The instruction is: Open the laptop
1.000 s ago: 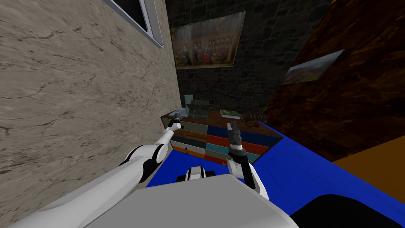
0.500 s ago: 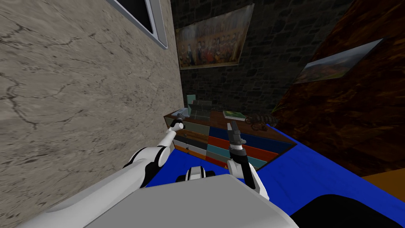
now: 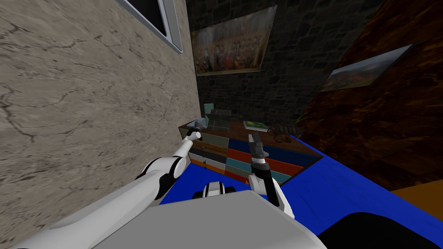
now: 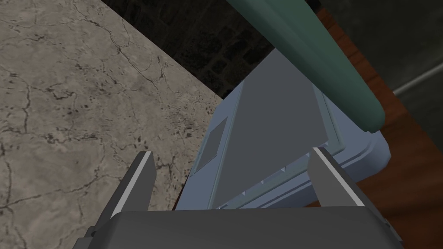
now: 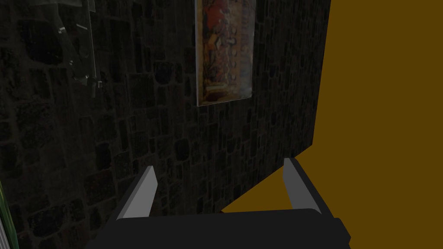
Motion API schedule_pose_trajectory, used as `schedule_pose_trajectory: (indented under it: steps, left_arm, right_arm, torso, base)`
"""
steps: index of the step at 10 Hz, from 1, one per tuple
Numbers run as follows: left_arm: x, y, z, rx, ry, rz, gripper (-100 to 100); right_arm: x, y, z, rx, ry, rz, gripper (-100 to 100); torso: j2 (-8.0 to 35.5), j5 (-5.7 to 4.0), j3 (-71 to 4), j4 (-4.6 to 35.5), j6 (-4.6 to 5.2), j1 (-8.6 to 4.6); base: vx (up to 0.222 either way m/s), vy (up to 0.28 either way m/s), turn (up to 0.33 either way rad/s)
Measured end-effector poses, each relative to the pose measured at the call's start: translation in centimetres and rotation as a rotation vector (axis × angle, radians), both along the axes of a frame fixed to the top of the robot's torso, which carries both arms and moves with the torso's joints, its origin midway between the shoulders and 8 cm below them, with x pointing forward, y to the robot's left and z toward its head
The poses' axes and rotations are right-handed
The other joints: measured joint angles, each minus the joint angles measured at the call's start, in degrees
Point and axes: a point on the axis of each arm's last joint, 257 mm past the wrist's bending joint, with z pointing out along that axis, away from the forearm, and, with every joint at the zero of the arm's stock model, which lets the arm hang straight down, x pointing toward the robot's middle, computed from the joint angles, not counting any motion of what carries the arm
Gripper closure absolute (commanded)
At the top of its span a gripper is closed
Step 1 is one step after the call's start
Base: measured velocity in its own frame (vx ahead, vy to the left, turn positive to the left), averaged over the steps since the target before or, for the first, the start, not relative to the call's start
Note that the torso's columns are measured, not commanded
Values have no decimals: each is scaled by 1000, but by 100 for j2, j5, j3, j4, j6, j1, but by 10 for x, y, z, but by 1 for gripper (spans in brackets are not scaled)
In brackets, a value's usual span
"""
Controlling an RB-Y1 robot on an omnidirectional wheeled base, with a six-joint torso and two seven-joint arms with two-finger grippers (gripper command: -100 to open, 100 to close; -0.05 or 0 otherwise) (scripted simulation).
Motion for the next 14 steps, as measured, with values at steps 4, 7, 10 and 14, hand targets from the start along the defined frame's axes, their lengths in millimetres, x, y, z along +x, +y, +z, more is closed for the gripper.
schedule_pose_trajectory:
  steps: [4, 7, 10, 14]
  left_arm:
    - [7, -12, 9, -22, 33, -36, -100]
    - [11, -17, 14, -35, 57, -58, -100]
    - [14, -27, 24, -51, 80, -85, -100]
    - [19, -41, 41, -76, 120, -132, -100]
  right_arm:
    - [0, 0, 0, 0, 0, 0, 0]
    - [0, 0, 0, 0, 0, 0, 0]
    - [0, 0, 0, 0, 0, 0, 0]
    - [0, 0, 0, 0, 0, 0, 0]
  torso:
    - [0, 0, 1, 2, 2, 0]
    - [1, -5, 1, 7, 11, -12]
    - [-2, -4, -1, 3, 11, -9]
    - [-2, -4, -1, 3, 9, -10]
  base:
    - [0, 1, -8]
    - [1, 2, -10]
    - [2, 1, -15]
    - [1, 2, -16]
